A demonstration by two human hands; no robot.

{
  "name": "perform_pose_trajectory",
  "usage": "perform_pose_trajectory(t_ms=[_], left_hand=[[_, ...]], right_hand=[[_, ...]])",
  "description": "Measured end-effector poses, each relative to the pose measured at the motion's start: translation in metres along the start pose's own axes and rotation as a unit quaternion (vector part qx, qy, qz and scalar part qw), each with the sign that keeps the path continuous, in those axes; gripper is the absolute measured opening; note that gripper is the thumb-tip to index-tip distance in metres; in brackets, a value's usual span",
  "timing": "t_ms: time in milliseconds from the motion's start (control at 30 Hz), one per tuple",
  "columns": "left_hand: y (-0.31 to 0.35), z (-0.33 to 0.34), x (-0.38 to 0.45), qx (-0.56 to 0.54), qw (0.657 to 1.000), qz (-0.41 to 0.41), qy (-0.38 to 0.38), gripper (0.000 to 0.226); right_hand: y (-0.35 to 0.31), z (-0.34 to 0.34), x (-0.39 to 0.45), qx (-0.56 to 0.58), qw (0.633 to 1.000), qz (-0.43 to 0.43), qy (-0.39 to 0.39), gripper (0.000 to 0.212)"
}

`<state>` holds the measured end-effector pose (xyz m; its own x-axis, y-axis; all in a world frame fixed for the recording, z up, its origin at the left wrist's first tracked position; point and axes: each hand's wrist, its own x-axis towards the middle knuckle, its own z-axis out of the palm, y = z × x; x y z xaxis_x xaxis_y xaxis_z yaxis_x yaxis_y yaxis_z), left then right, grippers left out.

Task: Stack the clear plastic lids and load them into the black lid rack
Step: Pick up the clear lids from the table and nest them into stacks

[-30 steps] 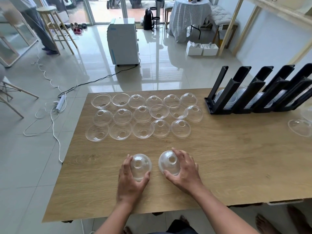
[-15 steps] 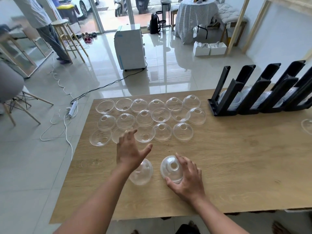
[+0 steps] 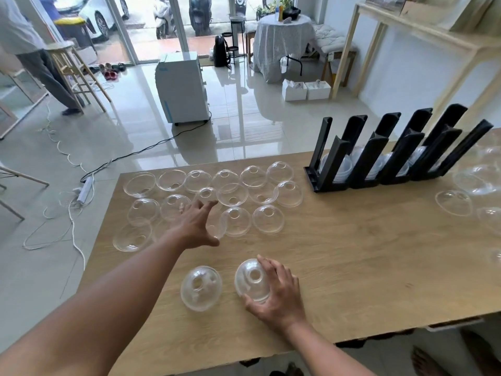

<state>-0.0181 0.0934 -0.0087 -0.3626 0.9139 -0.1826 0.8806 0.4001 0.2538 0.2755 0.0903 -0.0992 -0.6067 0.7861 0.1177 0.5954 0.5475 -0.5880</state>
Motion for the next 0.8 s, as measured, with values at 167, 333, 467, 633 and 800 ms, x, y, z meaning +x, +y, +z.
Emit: perform_pose_trajectory(t_ms=[167, 333, 467, 633, 800], left_hand=[[0.009, -0.002, -0.050, -0.235, 0.952, -0.028, 0.196, 0.100], [0.010, 0.032, -0.127, -0.428, 0.865, -0.038, 0.259, 0.089], [0.003, 0.082, -0.172, -0.471, 0.841, -0.038, 0.266, 0.101], [-0.002, 0.123, -0.194, -0.407, 0.865, -0.093, 0.277, 0.099], [-0.002, 0.131, -0.191, -0.355, 0.887, -0.124, 0.267, 0.099]], right_hand=[[0.000, 0.001, 0.000, 0.002, 1.000, 0.002, -0.002, 0.097], [-0.002, 0.000, -0.001, 0.007, 1.000, -0.004, 0.002, 0.096], [-0.005, 0.001, -0.001, 0.012, 1.000, -0.012, 0.010, 0.094], [-0.009, 0.002, -0.001, 0.009, 1.000, -0.011, 0.009, 0.094], [-0.006, 0.004, -0.001, 0.002, 1.000, -0.012, 0.011, 0.094]])
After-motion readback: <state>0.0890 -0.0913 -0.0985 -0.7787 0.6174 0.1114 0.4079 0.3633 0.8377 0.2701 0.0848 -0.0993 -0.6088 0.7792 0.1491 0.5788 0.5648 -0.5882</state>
